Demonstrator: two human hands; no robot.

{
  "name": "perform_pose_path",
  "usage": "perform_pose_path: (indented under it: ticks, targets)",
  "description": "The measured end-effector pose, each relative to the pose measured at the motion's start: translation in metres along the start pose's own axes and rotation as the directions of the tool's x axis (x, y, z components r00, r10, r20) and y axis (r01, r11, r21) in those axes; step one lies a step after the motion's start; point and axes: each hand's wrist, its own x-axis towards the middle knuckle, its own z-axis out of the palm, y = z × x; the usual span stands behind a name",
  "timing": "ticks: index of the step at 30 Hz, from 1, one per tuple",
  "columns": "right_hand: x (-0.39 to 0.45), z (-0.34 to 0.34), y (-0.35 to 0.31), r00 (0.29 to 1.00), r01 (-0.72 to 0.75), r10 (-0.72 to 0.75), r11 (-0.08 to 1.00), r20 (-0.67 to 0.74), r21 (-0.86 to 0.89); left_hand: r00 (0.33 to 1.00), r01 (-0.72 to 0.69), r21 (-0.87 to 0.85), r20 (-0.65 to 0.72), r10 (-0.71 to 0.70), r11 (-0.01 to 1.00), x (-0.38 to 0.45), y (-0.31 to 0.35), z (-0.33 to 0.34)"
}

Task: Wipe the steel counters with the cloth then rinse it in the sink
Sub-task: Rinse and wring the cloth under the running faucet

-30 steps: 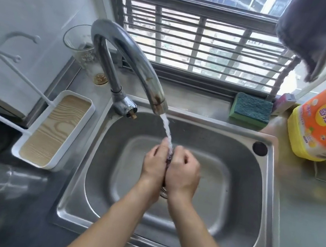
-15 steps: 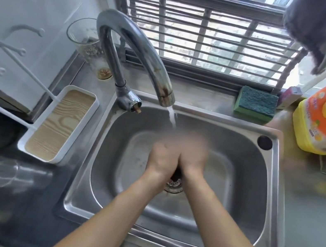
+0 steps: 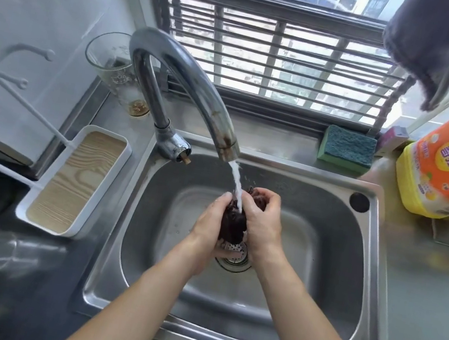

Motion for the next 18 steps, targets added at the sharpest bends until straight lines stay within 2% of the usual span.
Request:
perform_pose_path:
  ticks: [2, 4, 6, 8, 10, 11, 14, 15, 16, 18]
  targets:
    - [-0.002, -0.009, 0.003, 0.999, 0.0, 0.001, 1.0, -0.038, 0.016, 0.997, -0.066, 0.04, -0.028, 0.067, 0.997, 0.001, 0.003, -0.002]
    - [-0.003, -0.018, 0.005, 0.981, 0.061, -0.091, 0.983, -0.169, -0.172, 0.967, -0.19, 0.127, -0.149, 0.208, 0.974, 0.008, 0.001, -0.006]
    - [-0.016, -0.02, 0.006, 0.944, 0.085, -0.197, 0.92, -0.265, -0.383, 0.922, -0.238, 0.113, -0.287, 0.261, 0.965, 0.014, 0.0, -0.006]
    - [-0.038, -0.005, 0.008, 0.922, 0.182, -0.319, 0.858, -0.22, -0.481, 0.906, -0.232, 0.034, -0.357, 0.229, 0.972, 0.017, 0.003, -0.003]
    - [-0.056, 0.016, 0.011, 0.918, 0.262, -0.373, 0.827, -0.137, -0.498, 0.923, -0.201, -0.006, -0.336, 0.188, 0.98, 0.013, 0.008, 0.002]
    - [-0.054, 0.02, 0.009, 0.928, 0.236, -0.341, 0.848, -0.147, -0.474, 0.939, -0.176, -0.011, -0.301, 0.165, 0.984, 0.009, 0.009, 0.006]
    - [-0.012, 0.015, -0.01, 0.96, -0.062, -0.033, 0.943, -0.279, -0.326, 0.975, -0.173, 0.075, -0.13, 0.182, 0.982, -0.008, 0.001, 0.018]
    - [0.001, 0.009, -0.017, 0.96, -0.111, 0.033, 0.957, -0.28, -0.268, 0.978, -0.187, 0.117, -0.073, 0.197, 0.975, -0.012, -0.001, 0.02]
    - [0.005, 0.007, -0.019, 0.964, -0.111, 0.047, 0.966, -0.262, -0.234, 0.977, -0.196, 0.149, -0.053, 0.206, 0.969, -0.013, 0.0, 0.02]
    - [-0.015, 0.015, -0.021, 0.986, -0.006, -0.035, 0.97, -0.162, -0.242, 0.968, -0.193, 0.147, -0.134, 0.213, 0.97, -0.002, 0.01, 0.01]
